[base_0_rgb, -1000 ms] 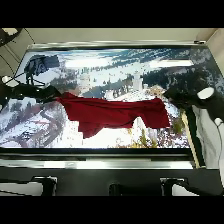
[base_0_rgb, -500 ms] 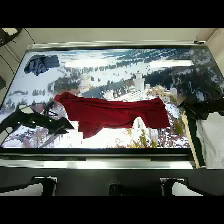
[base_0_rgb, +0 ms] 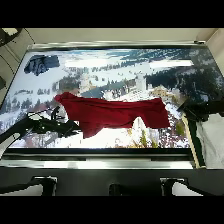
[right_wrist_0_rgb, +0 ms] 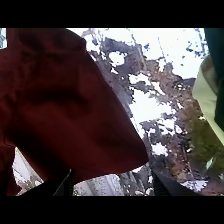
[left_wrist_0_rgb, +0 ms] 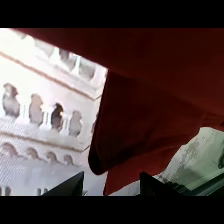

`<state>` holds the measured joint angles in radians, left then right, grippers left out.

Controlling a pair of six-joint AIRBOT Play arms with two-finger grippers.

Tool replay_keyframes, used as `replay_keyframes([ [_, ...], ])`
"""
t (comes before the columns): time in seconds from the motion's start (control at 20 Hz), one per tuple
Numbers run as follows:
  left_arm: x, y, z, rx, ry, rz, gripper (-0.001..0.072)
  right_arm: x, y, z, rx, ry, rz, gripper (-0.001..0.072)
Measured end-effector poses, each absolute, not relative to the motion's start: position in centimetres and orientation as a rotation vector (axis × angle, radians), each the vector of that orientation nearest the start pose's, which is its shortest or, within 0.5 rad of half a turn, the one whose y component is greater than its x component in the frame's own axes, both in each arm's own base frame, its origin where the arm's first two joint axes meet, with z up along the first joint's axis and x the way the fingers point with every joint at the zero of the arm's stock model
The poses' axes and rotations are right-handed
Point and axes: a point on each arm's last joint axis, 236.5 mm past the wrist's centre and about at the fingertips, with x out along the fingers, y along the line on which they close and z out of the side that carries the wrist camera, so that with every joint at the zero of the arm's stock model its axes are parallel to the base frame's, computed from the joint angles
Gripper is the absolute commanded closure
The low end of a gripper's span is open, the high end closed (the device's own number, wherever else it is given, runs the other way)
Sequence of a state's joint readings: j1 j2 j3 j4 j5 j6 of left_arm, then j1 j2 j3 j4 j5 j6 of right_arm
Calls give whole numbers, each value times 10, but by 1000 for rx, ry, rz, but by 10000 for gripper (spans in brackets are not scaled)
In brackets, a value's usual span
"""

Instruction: Fold the shirts.

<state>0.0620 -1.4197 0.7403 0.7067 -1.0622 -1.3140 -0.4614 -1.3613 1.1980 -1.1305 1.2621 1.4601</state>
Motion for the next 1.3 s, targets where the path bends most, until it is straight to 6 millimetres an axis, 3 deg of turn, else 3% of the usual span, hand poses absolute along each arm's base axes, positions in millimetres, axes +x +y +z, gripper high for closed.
replay_keyframes([
  [0.05,305,-139,-99,-804,1520,-329,409,375,-79,6,620,1269,-53,151],
  [0.25,311,-139,-106,-797,1497,-293,682,372,-77,5,619,1279,-46,152],
  [0.5,316,-139,-106,-799,1481,-280,682,371,-77,5,618,1285,-43,136],
  [0.55,317,-138,-106,-792,1475,-282,682,371,-77,4,619,1287,-43,88],
  [0.65,320,-136,-104,-773,1456,-287,682,379,-80,-1,620,1270,-47,79],
  [0.95,324,-136,-93,-751,1421,-308,682,425,-82,-27,676,1154,-25,80],
  [1.1,324,-137,-90,-752,1416,-316,682,447,-63,-45,638,1134,18,83],
  [1.3,323,-138,-87,-752,1415,-323,682,481,-43,-52,537,1051,32,80],
])
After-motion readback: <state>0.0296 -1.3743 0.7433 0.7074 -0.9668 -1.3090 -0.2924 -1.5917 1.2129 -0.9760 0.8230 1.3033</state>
